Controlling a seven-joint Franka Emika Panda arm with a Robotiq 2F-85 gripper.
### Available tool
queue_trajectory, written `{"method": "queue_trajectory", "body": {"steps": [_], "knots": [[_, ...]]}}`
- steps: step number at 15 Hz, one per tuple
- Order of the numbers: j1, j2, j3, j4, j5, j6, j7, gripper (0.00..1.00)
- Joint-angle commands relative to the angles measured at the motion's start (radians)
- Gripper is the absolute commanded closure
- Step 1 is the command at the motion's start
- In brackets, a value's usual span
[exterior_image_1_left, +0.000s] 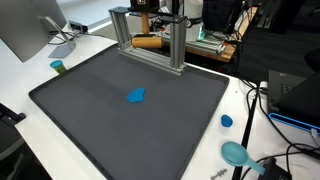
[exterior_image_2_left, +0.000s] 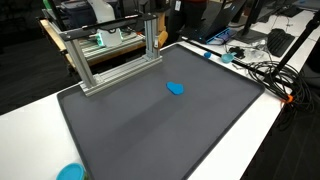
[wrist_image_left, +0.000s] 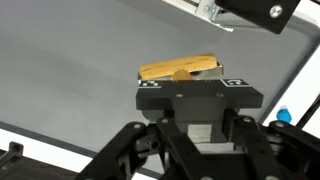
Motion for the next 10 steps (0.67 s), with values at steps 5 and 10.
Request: {"method": "queue_trajectory", "body": {"steps": [5,10], "knots": [[-0.024,-0.093,-0.011,-0.047,-0.037,-0.056,0.353,0.78],[-0.04,-0.181,-0.048,-0.13,-0.031,-0.117,0.333,0.78]]}}
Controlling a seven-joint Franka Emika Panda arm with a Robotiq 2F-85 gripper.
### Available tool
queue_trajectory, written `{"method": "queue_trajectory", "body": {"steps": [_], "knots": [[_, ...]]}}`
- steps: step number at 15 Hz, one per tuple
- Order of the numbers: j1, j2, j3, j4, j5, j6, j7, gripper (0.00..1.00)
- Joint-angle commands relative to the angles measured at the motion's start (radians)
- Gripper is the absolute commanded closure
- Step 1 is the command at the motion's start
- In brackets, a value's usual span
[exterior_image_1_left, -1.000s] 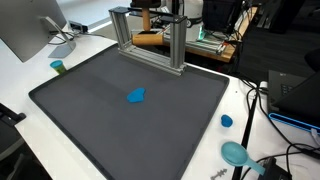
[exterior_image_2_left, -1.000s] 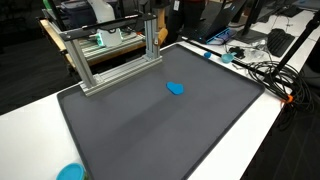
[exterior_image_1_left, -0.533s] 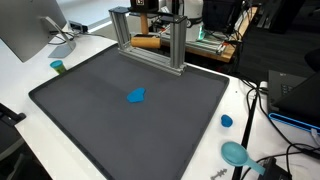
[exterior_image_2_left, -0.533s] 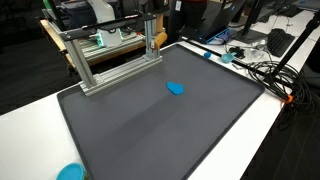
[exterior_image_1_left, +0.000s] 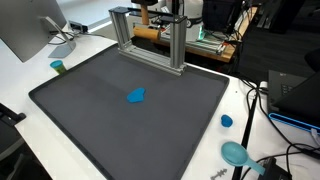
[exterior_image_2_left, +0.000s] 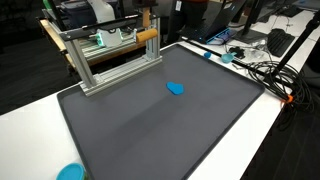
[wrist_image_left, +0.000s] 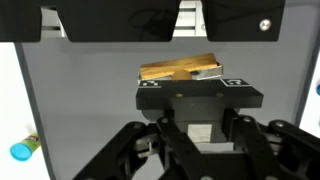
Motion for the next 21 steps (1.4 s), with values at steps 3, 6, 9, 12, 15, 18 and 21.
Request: {"method": "queue_trajectory", "body": {"steps": [3,6,9,12,15,18,21], "knots": [[-0.003,-0.115,-0.029,-0.111,0.003,-0.007,-0.015,0.78],[-0.002,-0.119,-0.012,-0.133,-0.005,0.024,0.024,0.78],[-0.004,-0.126,0.009,-0.152,-0.01,0.029,0.073,0.78],[-0.007,-0.132,0.026,-0.171,-0.007,0.017,0.135,0.78],[-0.005,-0.152,0.029,-0.201,0.004,0.02,0.169,0.78],[0.021,-0.185,-0.004,-0.251,0.026,0.08,0.036,0.78],[0.036,-0.21,-0.023,-0.291,0.038,0.132,-0.058,0.78]]}}
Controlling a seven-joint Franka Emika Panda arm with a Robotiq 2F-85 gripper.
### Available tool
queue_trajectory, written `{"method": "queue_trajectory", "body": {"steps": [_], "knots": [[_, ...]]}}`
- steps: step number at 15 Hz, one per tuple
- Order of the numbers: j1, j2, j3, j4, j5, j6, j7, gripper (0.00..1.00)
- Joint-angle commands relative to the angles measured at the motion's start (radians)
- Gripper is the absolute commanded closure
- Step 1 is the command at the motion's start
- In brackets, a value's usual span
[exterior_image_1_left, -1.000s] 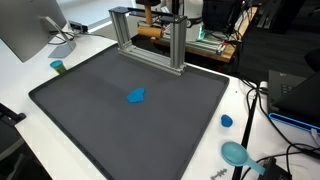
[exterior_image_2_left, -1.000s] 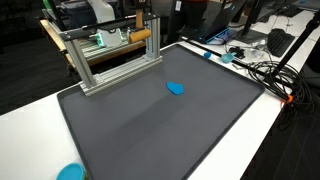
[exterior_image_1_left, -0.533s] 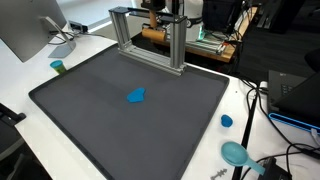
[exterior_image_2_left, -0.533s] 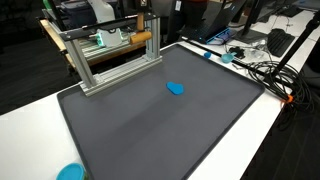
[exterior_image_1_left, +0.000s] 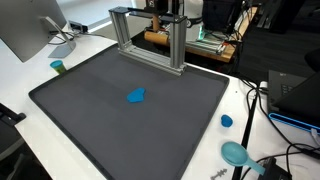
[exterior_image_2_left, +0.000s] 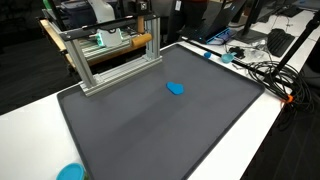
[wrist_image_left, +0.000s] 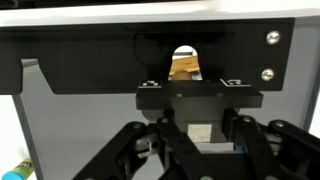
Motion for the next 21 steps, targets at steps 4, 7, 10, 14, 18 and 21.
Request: {"method": "queue_trajectory", "body": {"steps": [4,7,10,14,18,21], "knots": [[0.02,-0.115,-0.049,-0.108,0.031,0.041,-0.138,0.78],[0.019,-0.138,-0.055,-0.133,0.03,0.035,-0.149,0.78],[0.022,-0.14,-0.058,-0.142,0.049,0.025,-0.144,0.27],[0.012,-0.158,-0.063,-0.138,0.068,0.027,-0.122,0.01],[-0.034,-0.269,-0.062,-0.132,0.024,0.016,-0.082,0.0],[-0.031,-0.225,-0.06,-0.108,0.031,0.028,-0.098,0.0]]}}
